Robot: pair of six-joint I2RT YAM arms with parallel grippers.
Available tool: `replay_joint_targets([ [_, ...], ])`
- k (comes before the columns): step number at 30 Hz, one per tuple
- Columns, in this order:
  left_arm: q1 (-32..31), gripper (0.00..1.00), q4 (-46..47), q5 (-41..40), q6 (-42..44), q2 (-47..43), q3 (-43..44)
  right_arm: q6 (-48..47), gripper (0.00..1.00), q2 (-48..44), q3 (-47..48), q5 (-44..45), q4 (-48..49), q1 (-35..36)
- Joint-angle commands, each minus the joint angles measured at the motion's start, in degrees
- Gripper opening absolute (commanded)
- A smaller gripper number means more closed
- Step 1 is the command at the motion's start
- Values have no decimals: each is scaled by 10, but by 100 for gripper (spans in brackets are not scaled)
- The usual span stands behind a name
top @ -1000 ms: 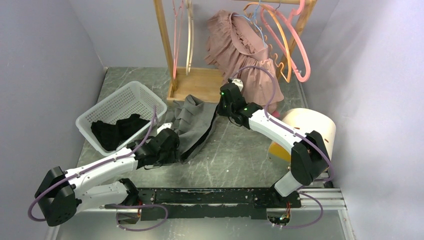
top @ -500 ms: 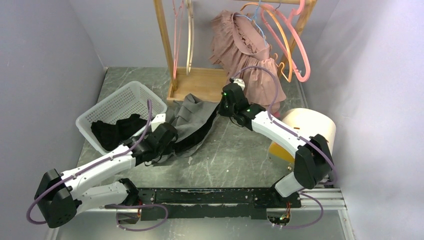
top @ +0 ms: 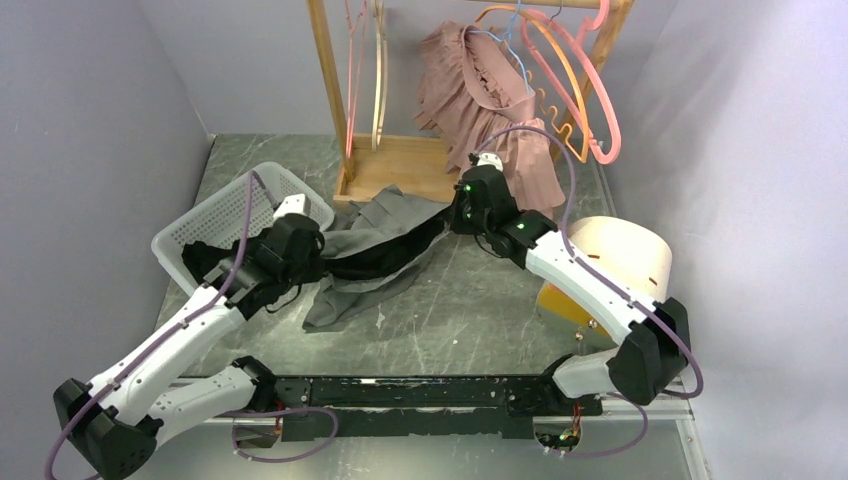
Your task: Place the skirt on the hanger
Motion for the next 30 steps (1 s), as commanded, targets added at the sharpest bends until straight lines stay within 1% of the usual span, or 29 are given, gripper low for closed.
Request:
replay_joint_targets([
  [1, 30, 7, -45, 58, 69, -5, 108, -49, 0, -44, 38, 8, -64, -6],
  [7, 36, 7, -105, 85, 118, 0, 300, -99, 0, -131, 90, 4, -140, -7],
  [11, 36, 7, -118, 123, 130, 20, 423, -99, 0, -165, 164, 19, -209, -6],
  [13, 36, 7, -129, 144, 123, 34, 463, -97, 0, -170, 198, 21, -238, -7],
  [15, 37, 7, -145, 169, 109, 44, 472, -92, 0, -171, 214, 14, -266, -6],
  [16, 36, 7, -152, 177, 100, 48, 464, -88, 0, -170, 214, 12, -277, -6],
  [18, 36, 7, -162, 184, 85, 49, 416, -79, 0, -168, 194, 5, -293, -7],
  [20, 37, 7, -158, 183, 67, 47, 347, -73, 0, -163, 153, -2, -299, -6],
  [21, 40, 7, -146, 191, 61, 46, 309, -70, 0, -161, 118, -4, -295, -7],
  [23, 52, 7, -101, 229, 52, 43, 219, -65, 0, -154, 63, -7, -272, -7],
  [27, 95, 7, 19, 350, 36, 56, 66, -51, 0, -124, -17, -12, -207, -8],
  [29, 111, 8, 59, 394, 34, 70, 22, -47, 0, -106, -41, -22, -175, -8],
  [30, 119, 10, 69, 406, 35, 77, 9, -46, 0, -97, -49, -27, -157, -8],
])
